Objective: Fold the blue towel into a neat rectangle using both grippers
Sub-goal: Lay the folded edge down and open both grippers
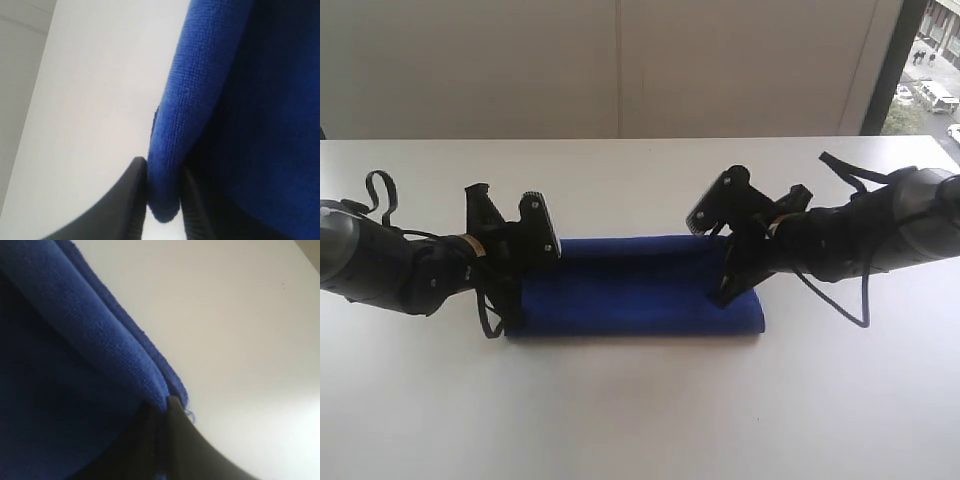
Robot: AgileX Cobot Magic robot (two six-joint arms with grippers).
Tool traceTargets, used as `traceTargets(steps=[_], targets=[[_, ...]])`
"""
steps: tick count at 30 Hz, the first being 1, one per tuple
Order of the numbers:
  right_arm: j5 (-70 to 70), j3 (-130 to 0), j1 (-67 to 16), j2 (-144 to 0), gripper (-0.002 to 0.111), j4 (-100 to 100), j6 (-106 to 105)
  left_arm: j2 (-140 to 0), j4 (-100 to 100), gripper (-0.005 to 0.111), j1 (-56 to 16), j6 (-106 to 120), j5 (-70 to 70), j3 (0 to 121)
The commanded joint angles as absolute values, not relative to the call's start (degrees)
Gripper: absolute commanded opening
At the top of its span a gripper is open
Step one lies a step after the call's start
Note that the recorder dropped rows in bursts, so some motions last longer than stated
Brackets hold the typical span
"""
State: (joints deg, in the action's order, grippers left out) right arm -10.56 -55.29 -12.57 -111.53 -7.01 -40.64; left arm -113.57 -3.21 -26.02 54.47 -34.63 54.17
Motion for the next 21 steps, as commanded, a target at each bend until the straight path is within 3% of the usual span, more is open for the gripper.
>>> traceTargets(steps=[1, 6, 9, 21], targets=[[-14.53, -55.50, -11.92, -111.55, 0.007, -9.20, -40.28, -113.72, -7.08, 0.042, -25.78, 53.89, -36.94, 54.08], [-13.73, -55.50, -11.92, -111.55, 0.040, -9.20, -40.28, -113.72, -7.86, 0.049, -25.78, 53.89, -38.92, 54.08], [-13.62, -55.50, -11.92, -111.55, 0.053, -9.55, -40.28, -113.72, -8.02, 0.051, -25.78, 53.89, -39.34, 54.08], [-11.69, -55.50, -11.92, -110.21, 0.053, -12.17, -40.28, -113.02, -17.74, 0.051, -25.78, 58.96, -45.61, 54.08]])
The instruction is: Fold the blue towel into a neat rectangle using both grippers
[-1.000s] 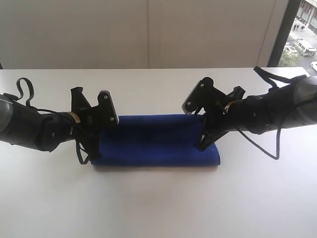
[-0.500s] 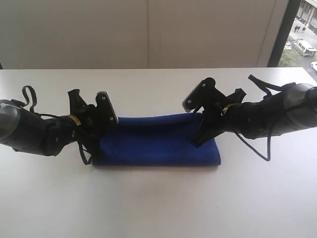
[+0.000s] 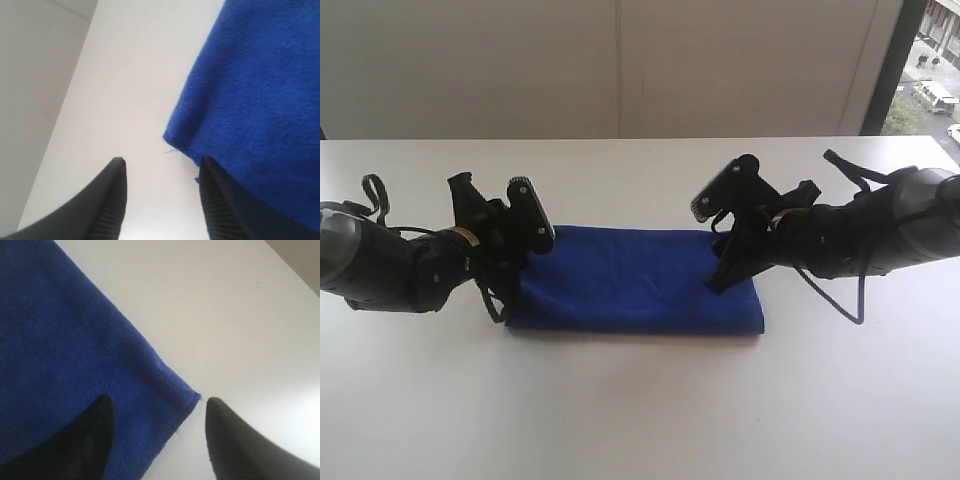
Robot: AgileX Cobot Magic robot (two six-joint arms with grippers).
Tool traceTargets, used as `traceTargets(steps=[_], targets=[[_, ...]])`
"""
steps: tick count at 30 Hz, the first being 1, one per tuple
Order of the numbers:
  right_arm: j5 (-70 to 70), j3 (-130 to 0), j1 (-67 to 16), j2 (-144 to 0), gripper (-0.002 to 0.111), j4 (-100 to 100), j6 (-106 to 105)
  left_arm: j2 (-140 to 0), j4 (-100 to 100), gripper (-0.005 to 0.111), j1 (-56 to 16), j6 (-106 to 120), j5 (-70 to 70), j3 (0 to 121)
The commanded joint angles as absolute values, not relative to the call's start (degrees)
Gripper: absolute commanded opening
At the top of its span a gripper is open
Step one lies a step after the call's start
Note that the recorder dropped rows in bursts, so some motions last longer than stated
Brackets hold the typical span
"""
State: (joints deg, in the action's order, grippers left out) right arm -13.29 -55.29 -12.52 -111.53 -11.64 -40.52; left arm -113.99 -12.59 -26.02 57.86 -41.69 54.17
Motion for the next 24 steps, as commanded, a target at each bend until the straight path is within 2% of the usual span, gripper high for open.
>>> traceTargets(steps=[1, 5, 7, 8, 10, 11, 16, 24], targets=[[-10.31, -55.50, -11.92, -109.10, 0.053, -12.17, -40.28, -111.93, -19.08, 0.051, -25.78, 58.96, -46.23, 54.08], [-8.73, -55.50, -11.92, -105.77, 0.050, -12.92, -39.54, -109.38, -19.35, 0.050, -26.13, 58.85, -44.55, 54.08], [-7.68, -55.50, -11.92, -103.88, 0.046, -15.17, -37.87, -107.65, -19.46, 0.045, -26.75, 58.55, -41.71, 54.08], [-5.74, -55.50, -11.92, -101.95, 0.032, -18.07, -36.45, -106.01, -19.46, 0.029, -27.44, 57.10, -35.44, 54.08], [0.31, -56.36, -11.92, -100.76, 0.006, -18.43, -35.73, -104.19, -19.46, 0.005, -27.73, 55.35, -27.56, 54.08], [5.43, -57.74, -11.92, -100.63, 0.001, -18.43, -35.73, -103.49, -19.46, 0.000, -27.73, 53.08, -22.48, 54.55], [29.84, -68.09, -11.92, -104.32, 0.000, -19.70, -37.46, -104.13, -19.46, 0.000, -25.57, 44.46, 4.54, 62.60], [35.22, -70.78, -11.92, -112.17, 0.000, -22.14, -37.46, -106.34, -20.12, 0.000, -25.27, 42.12, 15.04, 65.35]])
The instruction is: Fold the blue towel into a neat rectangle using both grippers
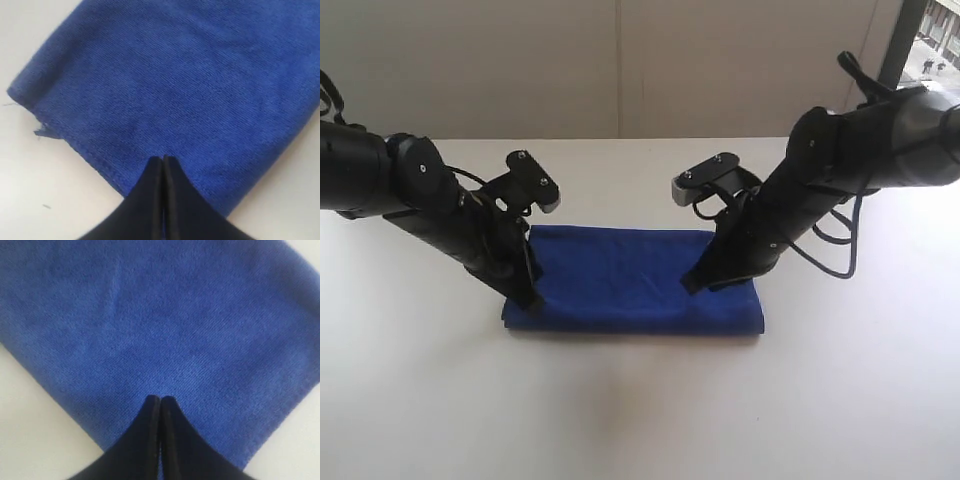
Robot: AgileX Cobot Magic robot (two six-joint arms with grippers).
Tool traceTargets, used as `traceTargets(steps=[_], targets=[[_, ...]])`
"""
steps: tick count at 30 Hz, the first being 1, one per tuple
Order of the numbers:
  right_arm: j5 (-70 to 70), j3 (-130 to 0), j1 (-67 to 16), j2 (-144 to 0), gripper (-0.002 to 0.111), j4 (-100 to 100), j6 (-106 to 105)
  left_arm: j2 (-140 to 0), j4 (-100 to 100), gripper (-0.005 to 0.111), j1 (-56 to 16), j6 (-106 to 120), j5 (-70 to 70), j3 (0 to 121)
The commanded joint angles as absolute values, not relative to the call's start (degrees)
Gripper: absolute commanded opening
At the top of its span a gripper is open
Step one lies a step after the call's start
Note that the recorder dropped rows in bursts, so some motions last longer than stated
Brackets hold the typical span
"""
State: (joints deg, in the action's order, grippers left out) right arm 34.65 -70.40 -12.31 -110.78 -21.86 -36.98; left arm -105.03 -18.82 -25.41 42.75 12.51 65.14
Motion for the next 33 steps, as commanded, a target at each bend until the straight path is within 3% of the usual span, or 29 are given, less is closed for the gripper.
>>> traceTargets(steps=[1, 33], targets=[[35.35, -70.78, -11.92, -112.52, 0.000, -22.14, -37.34, -107.31, -21.01, 0.000, -25.27, 42.12, 15.15, 65.35], [36.29, -70.78, -11.92, -114.41, 0.000, -12.96, -29.48, -109.08, -14.07, 0.000, -25.14, 38.35, 21.83, 65.35]])
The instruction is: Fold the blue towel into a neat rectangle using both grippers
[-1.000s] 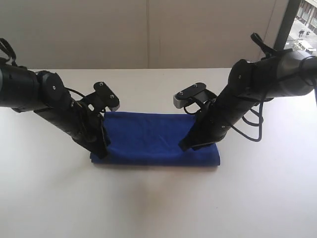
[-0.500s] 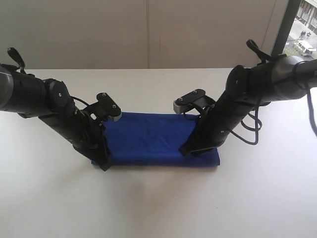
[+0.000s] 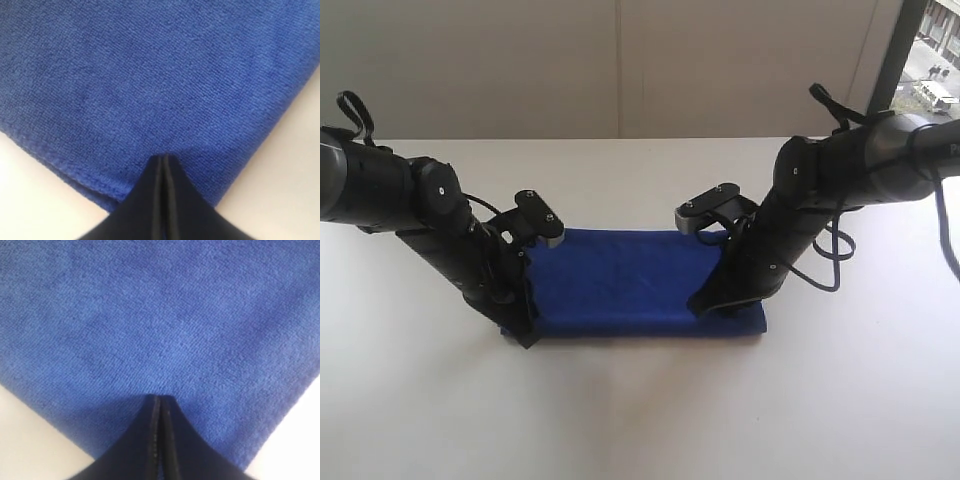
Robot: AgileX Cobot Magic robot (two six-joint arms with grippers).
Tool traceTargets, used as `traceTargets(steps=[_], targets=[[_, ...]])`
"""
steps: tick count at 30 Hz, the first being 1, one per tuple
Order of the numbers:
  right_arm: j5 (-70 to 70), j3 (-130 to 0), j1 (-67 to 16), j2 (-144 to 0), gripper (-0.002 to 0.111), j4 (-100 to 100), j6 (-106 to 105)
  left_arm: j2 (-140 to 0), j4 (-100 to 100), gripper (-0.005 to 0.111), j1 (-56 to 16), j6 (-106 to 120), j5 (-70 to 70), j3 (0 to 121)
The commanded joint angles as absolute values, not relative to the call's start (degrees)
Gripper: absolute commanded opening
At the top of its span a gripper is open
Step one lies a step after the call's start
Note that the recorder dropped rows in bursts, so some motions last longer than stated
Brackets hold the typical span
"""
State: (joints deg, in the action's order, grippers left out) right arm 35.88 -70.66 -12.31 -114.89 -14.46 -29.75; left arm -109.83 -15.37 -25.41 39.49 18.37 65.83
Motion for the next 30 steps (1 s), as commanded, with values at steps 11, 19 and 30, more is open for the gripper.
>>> traceTargets(steps=[11, 19, 30], targets=[[34.71, -70.78, -11.92, -105.99, 0.000, -13.45, -29.48, -98.71, -15.76, 0.000, -25.27, 38.08, 19.94, 65.35], [39.60, -70.78, -11.92, -94.92, 0.000, -11.55, -25.53, -87.64, -15.85, 0.000, -25.27, 34.39, 27.03, 65.35], [38.07, -54.86, -11.92, -59.53, 0.000, -7.63, -14.31, -53.41, -15.85, 0.000, -25.27, 23.20, 32.75, 55.85]])
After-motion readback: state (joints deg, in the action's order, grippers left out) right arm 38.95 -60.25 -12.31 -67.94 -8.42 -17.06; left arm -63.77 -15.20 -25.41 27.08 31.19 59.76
